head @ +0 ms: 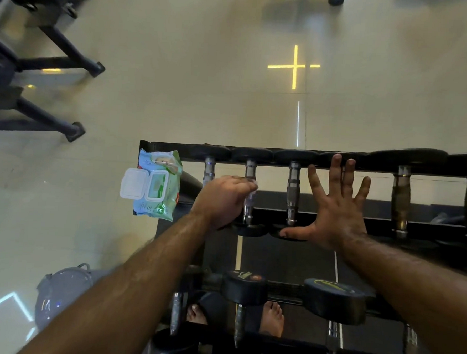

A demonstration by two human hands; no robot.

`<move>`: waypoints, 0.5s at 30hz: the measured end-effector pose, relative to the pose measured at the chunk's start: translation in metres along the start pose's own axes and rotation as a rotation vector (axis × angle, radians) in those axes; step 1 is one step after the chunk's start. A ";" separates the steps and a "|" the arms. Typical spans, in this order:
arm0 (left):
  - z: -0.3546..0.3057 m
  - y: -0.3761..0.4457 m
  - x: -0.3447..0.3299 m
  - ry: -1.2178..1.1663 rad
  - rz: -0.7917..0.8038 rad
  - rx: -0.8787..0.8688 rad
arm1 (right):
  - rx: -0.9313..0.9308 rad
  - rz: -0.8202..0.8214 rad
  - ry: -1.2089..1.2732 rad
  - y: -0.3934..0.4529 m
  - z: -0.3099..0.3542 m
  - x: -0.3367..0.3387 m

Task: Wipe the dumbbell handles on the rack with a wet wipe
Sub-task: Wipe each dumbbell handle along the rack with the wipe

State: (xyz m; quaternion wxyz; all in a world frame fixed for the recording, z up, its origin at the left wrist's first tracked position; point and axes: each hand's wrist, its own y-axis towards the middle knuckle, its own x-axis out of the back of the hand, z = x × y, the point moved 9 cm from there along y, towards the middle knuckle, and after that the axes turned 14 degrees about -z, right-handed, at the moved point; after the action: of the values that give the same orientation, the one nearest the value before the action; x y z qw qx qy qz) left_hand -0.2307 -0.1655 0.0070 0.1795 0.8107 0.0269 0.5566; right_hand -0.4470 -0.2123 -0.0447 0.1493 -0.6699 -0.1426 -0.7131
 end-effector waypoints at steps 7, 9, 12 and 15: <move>-0.011 0.006 -0.014 0.042 0.020 0.057 | -0.009 -0.012 -0.028 0.001 0.000 0.000; -0.017 -0.008 -0.016 0.042 0.075 0.053 | -0.005 -0.015 -0.022 0.001 0.000 0.001; -0.019 -0.011 -0.009 0.041 0.077 0.060 | -0.009 -0.026 -0.018 0.001 -0.001 0.000; -0.014 0.014 -0.004 0.115 -0.059 0.052 | -0.001 -0.017 -0.021 0.002 0.001 0.000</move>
State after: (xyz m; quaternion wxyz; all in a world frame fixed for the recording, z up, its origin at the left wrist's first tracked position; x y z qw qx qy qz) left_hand -0.2473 -0.1762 0.0128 0.1728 0.7805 0.0755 0.5960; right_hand -0.4454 -0.2132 -0.0443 0.1415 -0.6762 -0.1496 -0.7073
